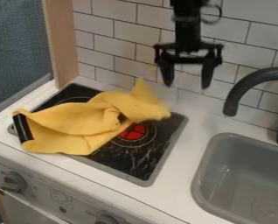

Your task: Unfold the cloth from bottom left to top right

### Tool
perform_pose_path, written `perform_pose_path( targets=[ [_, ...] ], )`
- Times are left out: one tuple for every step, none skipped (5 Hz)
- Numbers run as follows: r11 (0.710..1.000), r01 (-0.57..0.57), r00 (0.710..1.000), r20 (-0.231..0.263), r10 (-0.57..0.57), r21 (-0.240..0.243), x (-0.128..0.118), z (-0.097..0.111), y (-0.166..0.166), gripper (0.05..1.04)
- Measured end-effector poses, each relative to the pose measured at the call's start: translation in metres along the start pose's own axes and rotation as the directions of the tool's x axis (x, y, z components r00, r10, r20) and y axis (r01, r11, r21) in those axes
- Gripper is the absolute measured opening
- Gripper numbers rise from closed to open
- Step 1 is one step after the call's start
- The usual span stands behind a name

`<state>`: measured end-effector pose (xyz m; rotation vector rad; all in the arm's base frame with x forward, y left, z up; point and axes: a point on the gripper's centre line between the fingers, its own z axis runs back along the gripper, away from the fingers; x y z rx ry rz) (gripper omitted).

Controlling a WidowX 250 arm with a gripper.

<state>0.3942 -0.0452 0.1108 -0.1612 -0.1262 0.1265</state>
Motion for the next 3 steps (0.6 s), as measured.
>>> perform_pose_path(
  targets=[
    [1.000,0.000,0.998,0.071,0.001,-0.015,-0.004,0.038,0.008,0.999],
    [1.000,-0.004,0.996,0.090,0.002,0.021,-0.010,0.052,0.025,0.999],
    [1.000,-0.001,0.996,0.090,-0.001,0.024,-0.010,0.053,0.026,0.999]
  ],
)
